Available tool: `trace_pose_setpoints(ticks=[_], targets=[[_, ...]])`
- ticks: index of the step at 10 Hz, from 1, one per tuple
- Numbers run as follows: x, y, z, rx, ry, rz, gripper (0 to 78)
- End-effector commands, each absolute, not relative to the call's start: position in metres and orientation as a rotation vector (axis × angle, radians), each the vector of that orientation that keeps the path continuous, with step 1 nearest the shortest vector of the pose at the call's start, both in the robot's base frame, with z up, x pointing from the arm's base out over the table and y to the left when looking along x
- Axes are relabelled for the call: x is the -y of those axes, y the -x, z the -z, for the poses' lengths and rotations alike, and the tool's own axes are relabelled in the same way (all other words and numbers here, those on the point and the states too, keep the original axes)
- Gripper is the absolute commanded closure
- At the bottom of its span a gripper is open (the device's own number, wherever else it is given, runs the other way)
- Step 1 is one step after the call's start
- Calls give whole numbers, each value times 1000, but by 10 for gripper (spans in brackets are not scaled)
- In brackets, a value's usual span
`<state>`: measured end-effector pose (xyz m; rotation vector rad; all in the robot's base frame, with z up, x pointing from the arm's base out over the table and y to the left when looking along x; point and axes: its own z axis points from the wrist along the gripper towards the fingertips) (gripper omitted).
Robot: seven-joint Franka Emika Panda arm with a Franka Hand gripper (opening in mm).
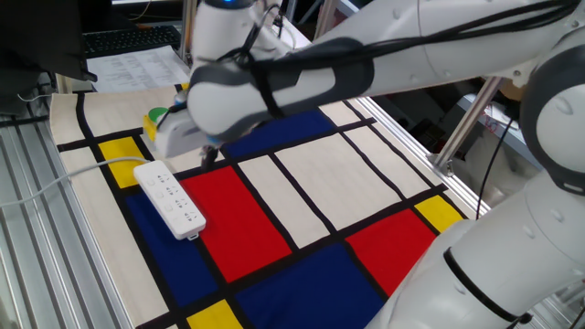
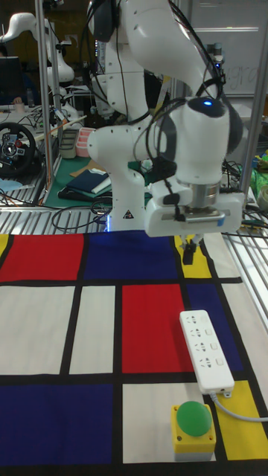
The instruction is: Turn off the power strip by pressing the button
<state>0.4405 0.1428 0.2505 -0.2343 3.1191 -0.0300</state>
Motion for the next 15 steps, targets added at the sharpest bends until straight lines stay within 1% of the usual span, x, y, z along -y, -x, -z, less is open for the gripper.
trace_pose_setpoints(ticks=[1,5,11,15], targets=[[-159,-431,-232,-3096,212,38,776],[-166,-429,-210,-3087,185,-21,776],[-163,-442,-204,-3084,207,4,776],[-163,-443,-204,-3095,222,-80,776]])
